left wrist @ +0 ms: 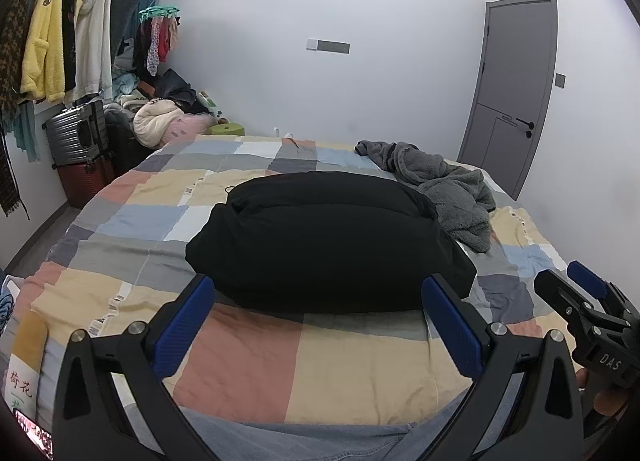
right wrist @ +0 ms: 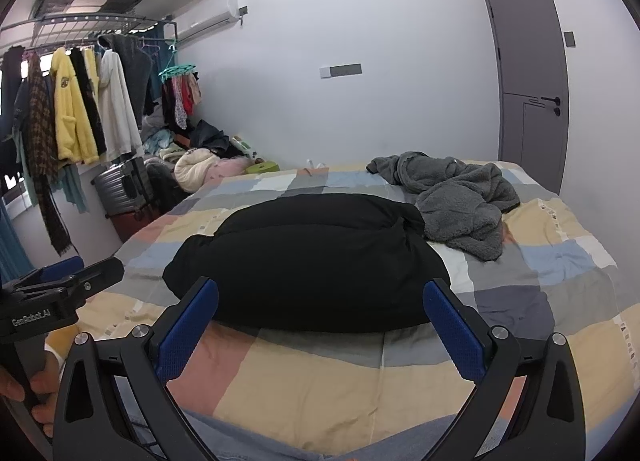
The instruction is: Fold large clothes
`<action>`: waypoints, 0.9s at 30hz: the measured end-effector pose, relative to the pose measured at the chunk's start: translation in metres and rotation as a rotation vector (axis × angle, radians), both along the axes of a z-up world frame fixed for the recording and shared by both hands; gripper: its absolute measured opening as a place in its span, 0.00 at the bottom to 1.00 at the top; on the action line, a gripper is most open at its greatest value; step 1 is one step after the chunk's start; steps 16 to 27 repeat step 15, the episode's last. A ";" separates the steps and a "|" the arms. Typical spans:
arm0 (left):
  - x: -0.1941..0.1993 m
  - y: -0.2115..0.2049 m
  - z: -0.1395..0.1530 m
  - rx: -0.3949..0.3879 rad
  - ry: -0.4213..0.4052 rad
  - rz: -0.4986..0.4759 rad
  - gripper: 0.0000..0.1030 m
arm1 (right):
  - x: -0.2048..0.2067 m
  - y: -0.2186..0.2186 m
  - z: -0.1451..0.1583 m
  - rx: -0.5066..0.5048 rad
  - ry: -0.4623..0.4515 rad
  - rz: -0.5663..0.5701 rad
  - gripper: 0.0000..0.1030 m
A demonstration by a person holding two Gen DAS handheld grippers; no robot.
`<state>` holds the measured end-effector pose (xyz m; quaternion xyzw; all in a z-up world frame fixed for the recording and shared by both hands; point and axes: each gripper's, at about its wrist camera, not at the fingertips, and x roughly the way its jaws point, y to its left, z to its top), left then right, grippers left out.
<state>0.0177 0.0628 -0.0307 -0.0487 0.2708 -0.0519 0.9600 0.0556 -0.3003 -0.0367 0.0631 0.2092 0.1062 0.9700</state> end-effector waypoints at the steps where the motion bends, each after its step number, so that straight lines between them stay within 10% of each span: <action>1: -0.001 0.000 0.000 0.000 -0.003 0.000 1.00 | -0.001 0.000 0.000 -0.002 -0.002 0.001 1.00; 27: -0.003 -0.002 -0.002 -0.001 0.005 -0.005 1.00 | -0.003 0.000 -0.001 -0.005 0.001 0.005 1.00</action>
